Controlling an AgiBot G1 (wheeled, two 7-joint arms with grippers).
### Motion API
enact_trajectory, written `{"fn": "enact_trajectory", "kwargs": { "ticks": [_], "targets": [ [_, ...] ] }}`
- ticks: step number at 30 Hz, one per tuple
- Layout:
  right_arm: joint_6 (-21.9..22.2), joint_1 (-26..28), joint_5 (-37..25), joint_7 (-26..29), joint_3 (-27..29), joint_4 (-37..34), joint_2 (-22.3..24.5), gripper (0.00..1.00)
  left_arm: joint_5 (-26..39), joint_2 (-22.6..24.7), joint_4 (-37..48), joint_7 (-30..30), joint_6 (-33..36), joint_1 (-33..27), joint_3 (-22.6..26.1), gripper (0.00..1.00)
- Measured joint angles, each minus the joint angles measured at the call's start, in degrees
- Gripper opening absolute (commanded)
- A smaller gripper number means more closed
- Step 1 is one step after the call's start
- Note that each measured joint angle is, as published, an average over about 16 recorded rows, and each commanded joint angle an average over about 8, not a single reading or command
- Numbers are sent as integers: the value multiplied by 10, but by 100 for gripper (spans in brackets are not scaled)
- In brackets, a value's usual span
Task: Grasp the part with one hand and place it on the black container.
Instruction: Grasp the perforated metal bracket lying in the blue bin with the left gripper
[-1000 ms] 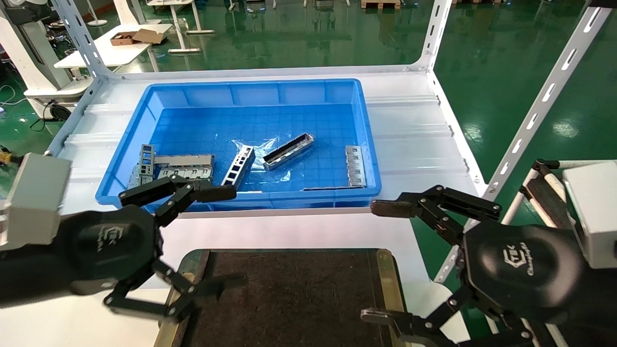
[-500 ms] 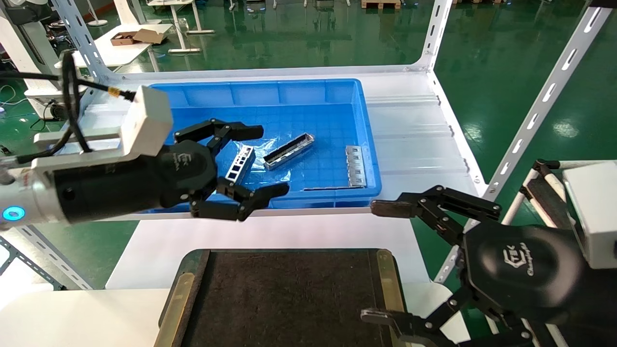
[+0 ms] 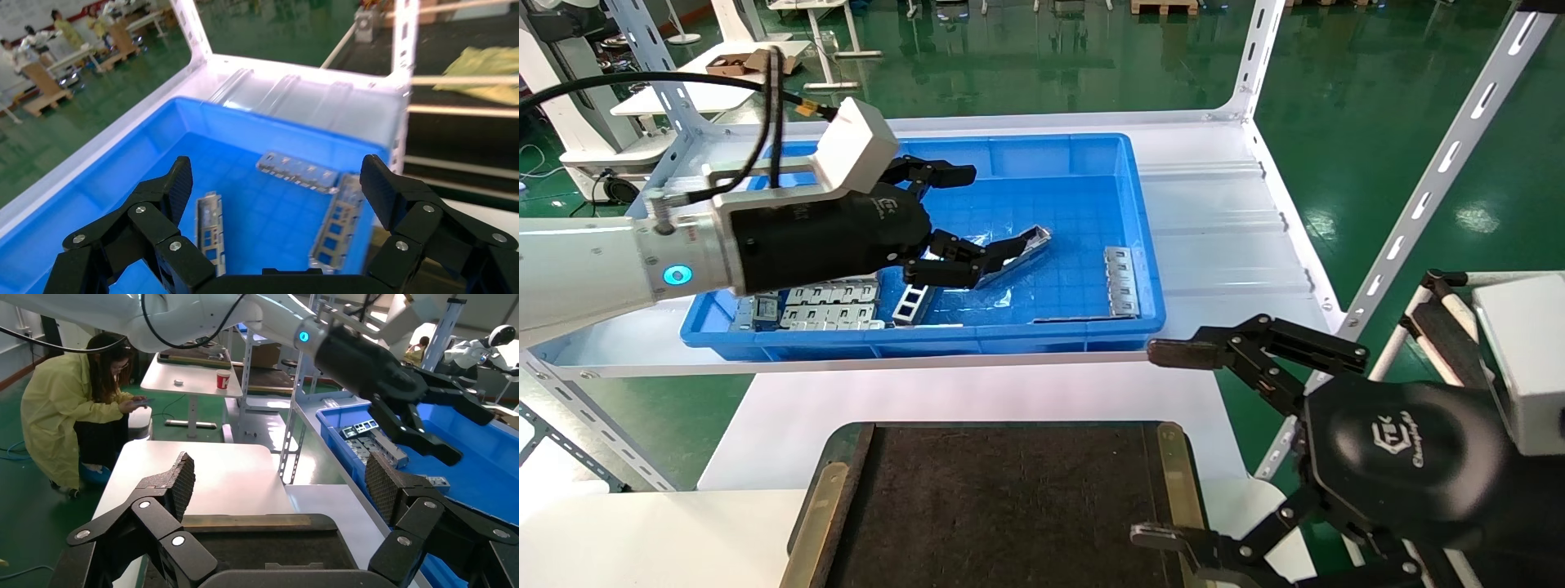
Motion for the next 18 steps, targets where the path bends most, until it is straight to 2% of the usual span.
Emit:
{"fn": "enact_trajectory", "kwargs": {
  "ticks": [18],
  "targets": [
    [0, 0, 0, 0, 0, 0, 0, 100, 89, 157, 285, 91, -123, -103, 44, 100]
  ]
}}
